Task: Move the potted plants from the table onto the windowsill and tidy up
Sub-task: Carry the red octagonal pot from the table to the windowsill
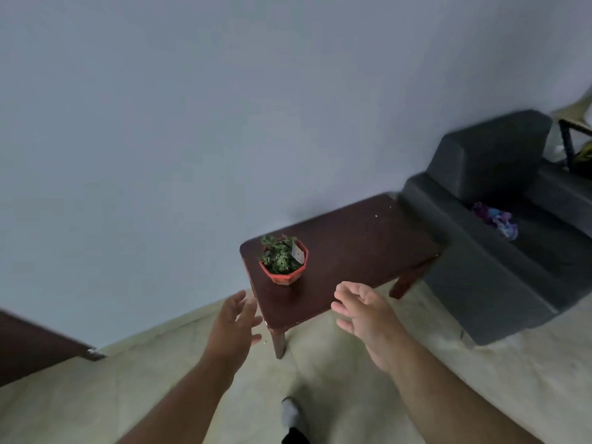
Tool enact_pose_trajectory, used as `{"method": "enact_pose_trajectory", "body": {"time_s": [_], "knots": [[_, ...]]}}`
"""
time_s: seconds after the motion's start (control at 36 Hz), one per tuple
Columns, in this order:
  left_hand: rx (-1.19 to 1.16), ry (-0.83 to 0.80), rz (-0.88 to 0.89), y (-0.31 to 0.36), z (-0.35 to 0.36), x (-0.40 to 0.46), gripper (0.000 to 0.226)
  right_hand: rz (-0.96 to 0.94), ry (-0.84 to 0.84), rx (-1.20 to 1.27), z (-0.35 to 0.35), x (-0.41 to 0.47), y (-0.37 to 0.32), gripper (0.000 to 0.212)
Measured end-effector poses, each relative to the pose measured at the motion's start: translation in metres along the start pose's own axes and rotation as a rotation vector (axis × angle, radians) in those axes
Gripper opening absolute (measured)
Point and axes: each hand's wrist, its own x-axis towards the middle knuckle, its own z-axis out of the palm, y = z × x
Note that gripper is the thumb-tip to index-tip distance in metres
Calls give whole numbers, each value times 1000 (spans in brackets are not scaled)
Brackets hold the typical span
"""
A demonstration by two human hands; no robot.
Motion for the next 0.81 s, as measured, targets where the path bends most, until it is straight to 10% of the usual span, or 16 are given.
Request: {"method": "enact_pose_trajectory", "body": {"time_s": [0.81], "knots": [[-37, 239, -309, -76, 78, 229, 40, 267, -118, -248, 13, 302, 34, 48]]}}
